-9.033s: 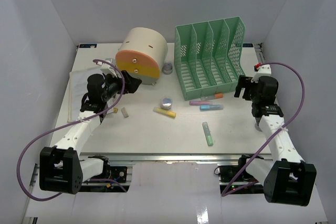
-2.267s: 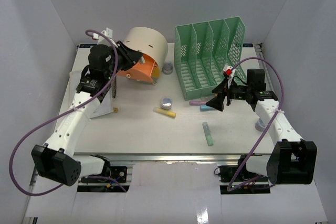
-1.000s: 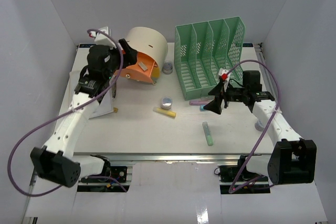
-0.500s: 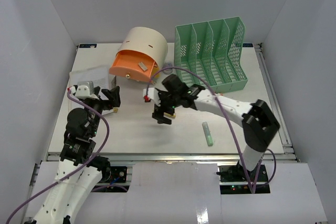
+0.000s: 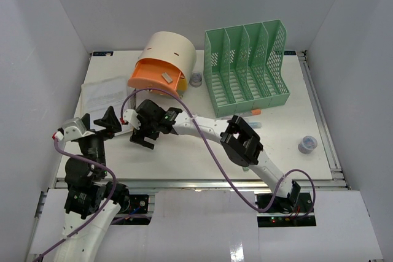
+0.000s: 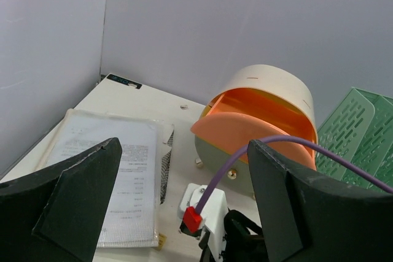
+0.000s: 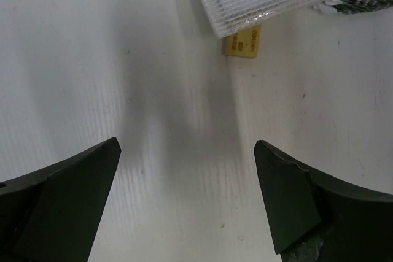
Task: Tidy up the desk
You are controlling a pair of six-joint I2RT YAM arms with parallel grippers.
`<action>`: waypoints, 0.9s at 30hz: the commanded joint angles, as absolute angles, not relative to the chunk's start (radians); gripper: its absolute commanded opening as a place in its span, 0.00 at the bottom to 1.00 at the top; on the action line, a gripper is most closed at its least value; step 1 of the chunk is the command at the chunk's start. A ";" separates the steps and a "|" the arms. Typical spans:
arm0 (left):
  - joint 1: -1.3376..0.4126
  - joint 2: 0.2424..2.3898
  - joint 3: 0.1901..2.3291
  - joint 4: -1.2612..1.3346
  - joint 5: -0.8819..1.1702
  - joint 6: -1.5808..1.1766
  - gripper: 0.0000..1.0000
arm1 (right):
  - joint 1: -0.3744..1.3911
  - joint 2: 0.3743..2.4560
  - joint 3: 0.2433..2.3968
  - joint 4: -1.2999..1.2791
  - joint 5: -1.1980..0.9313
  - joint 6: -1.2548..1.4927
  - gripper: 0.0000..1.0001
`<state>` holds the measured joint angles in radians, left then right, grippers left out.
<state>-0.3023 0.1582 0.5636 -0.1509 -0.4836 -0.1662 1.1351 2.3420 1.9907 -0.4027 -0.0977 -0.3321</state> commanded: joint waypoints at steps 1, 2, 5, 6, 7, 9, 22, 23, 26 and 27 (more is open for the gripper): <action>-0.295 0.179 0.563 -0.155 -0.501 -0.144 0.94 | 1.129 2.390 2.070 -0.253 -0.037 -0.190 0.91; -0.294 0.177 0.563 -0.155 -0.499 -0.142 0.94 | 1.131 2.400 2.075 -0.234 -0.029 -0.180 0.90; -0.286 0.170 0.563 -0.155 -0.497 -0.140 0.94 | 1.131 2.429 2.082 -0.179 -0.017 -0.152 0.88; -0.283 0.169 0.562 -0.154 -0.498 -0.138 0.94 | 1.131 2.438 2.083 -0.171 -0.016 -0.147 0.86; -0.280 0.167 0.561 -0.153 -0.498 -0.139 0.94 | 1.131 2.445 2.085 -0.161 -0.015 -0.145 0.85; -0.275 0.165 0.560 -0.153 -0.495 -0.140 0.95 | 1.131 2.455 2.088 -0.140 -0.013 -0.141 0.84; -0.255 0.178 0.560 -0.150 -0.459 -0.138 0.95 | 1.131 2.538 2.141 -0.040 -0.006 -0.141 0.73; -0.256 0.179 0.560 -0.149 -0.457 -0.138 0.95 | 1.130 2.545 2.144 -0.035 -0.006 -0.142 0.72; -0.253 0.184 0.560 -0.149 -0.452 -0.139 0.95 | 1.129 2.560 2.156 -0.028 -0.006 -0.141 0.63; -0.253 0.185 0.560 -0.149 -0.451 -0.140 0.95 | 1.130 2.565 2.159 -0.026 -0.006 -0.141 0.59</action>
